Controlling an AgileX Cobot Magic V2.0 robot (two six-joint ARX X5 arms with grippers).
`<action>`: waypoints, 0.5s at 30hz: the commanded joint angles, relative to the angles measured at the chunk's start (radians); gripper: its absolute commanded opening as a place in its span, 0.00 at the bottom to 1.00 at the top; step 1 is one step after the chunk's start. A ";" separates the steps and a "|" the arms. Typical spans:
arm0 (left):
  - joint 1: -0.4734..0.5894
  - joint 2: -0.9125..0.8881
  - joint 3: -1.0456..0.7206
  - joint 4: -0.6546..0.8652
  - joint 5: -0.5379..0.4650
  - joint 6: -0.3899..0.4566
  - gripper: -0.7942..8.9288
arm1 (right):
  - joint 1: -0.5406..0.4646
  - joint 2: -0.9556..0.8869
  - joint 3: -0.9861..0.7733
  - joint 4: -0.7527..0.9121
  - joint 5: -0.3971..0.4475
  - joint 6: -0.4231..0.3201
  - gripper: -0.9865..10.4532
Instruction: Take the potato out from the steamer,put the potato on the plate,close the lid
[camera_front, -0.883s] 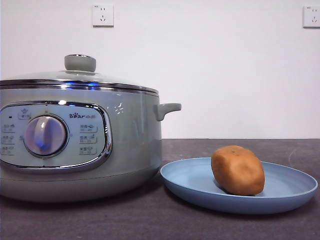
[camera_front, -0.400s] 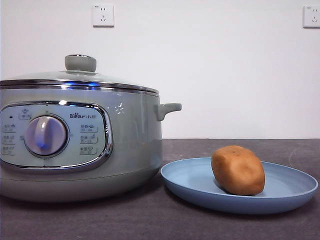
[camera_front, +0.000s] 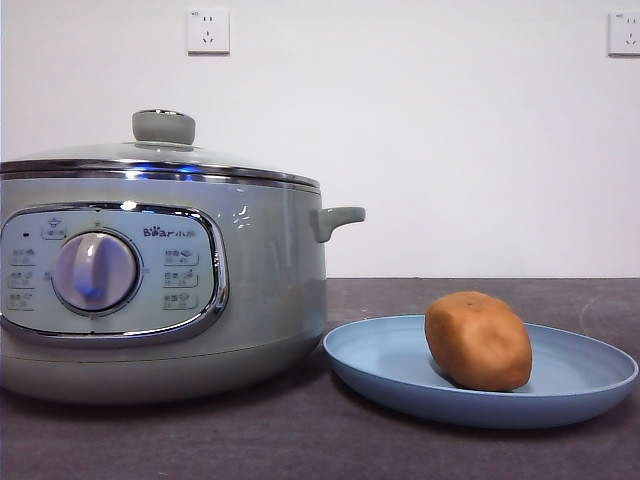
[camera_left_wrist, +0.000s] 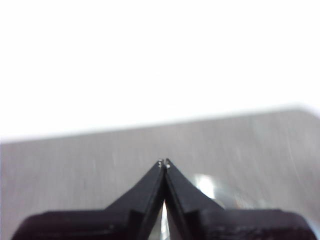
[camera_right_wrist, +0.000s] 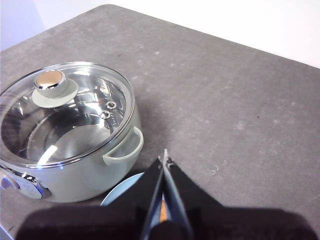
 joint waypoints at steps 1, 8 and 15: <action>0.033 -0.081 -0.195 0.150 0.009 -0.022 0.08 | 0.001 -0.001 0.003 0.005 0.002 0.010 0.09; 0.087 -0.278 -0.585 0.380 0.010 -0.097 0.08 | 0.001 -0.001 0.003 0.005 0.002 0.010 0.09; 0.110 -0.454 -0.919 0.640 0.013 -0.123 0.08 | 0.001 -0.001 0.003 0.005 0.002 0.010 0.09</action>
